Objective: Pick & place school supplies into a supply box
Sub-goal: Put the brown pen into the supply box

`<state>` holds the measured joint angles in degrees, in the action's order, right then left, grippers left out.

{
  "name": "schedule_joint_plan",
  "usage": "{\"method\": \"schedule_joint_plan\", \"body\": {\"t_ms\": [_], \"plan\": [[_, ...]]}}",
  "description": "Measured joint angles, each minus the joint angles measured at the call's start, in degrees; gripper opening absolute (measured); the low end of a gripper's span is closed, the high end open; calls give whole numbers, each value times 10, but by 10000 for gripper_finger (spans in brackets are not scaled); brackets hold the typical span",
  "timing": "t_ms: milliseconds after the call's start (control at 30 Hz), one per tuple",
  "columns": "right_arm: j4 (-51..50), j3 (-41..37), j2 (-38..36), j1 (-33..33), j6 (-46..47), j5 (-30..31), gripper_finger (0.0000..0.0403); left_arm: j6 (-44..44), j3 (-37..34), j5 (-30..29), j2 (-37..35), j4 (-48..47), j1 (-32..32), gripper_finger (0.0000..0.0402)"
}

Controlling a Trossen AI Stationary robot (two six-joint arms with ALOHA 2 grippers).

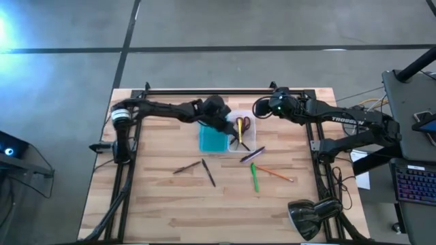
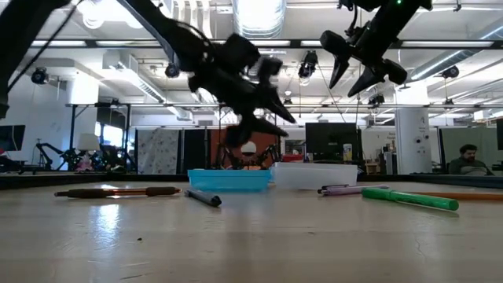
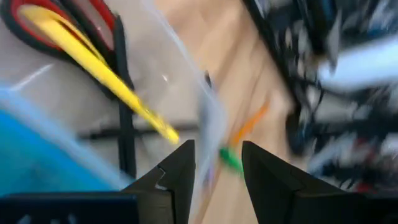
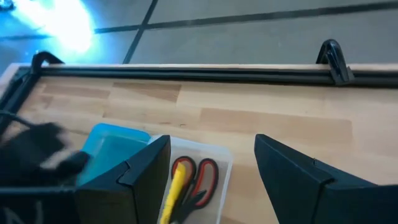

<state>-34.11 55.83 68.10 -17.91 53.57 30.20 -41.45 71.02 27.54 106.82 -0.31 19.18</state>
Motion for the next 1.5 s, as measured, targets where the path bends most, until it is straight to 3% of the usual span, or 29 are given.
{"method": "schedule_joint_plan", "body": {"t_ms": [100, 267, 333, 400, 767, 900, 1133, 1500], "plan": [[0, 0, 0, 0, -35, -5, 224, 124, 0, -45, -58, -156, -12, 116], [1, 0, 0, 0, -74, -19, 224, 278, -1, -236, -148, -407, -32, 117], [1, 0, 0, 0, -77, -20, 224, 316, -8, -269, -181, -466, -40, 117], [1, -1, 0, 0, -77, -22, 224, 325, -26, -265, -211, -489, -50, 117], [0, -11, 0, 0, -77, -54, 224, 322, -231, -246, -342, -398, -181, 117], [0, -12, 0, 0, -76, -54, 224, 305, -286, -278, -360, -348, -254, 117], [0, -16, 0, 0, -76, -53, 224, 208, -327, -368, -337, -284, -327, 117], [-1, -17, 0, 0, -75, -52, 224, 188, -341, -370, -257, -225, -326, 117]]}}
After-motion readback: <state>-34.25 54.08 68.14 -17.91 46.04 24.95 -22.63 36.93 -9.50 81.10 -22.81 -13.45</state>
